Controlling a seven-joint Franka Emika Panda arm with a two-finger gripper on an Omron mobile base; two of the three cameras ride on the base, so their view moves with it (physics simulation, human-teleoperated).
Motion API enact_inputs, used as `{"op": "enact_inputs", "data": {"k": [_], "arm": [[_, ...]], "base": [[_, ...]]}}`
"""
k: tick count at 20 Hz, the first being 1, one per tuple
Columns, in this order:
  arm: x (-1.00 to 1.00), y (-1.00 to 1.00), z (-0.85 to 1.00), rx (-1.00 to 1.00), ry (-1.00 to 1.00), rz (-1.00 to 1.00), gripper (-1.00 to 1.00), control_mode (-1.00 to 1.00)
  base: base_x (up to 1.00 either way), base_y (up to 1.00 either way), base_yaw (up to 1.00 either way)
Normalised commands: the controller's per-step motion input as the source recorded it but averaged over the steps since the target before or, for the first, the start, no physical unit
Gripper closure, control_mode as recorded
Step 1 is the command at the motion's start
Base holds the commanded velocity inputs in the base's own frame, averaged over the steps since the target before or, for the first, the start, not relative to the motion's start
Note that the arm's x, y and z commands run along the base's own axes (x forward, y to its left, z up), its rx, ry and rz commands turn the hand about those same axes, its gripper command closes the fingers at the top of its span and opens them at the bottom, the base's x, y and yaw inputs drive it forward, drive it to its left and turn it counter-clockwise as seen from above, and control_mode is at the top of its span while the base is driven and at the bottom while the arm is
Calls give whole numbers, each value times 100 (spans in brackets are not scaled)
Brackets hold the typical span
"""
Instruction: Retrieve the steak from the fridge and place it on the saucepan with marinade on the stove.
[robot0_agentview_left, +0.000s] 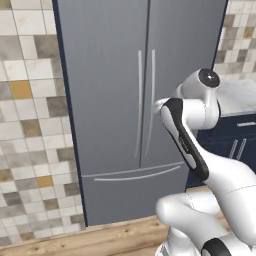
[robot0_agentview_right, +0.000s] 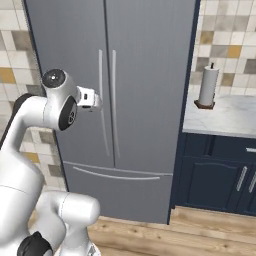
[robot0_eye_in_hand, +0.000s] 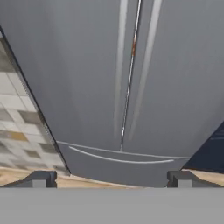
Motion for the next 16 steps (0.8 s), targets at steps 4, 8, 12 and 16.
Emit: {"op": "enact_inputs", "data": {"k": [4,8,12,16], "arm": [[2,15,0,0,-19,0,-100,-100],[9,10,0,0,-19,0,-100,-100],[13,10,17,0,-20,-1,-100,-100],[11,11,39,2,-18,0,-100,-100]], "base": [[0,0,0],[0,0,0],[0,0,0],[0,0,0]]}}
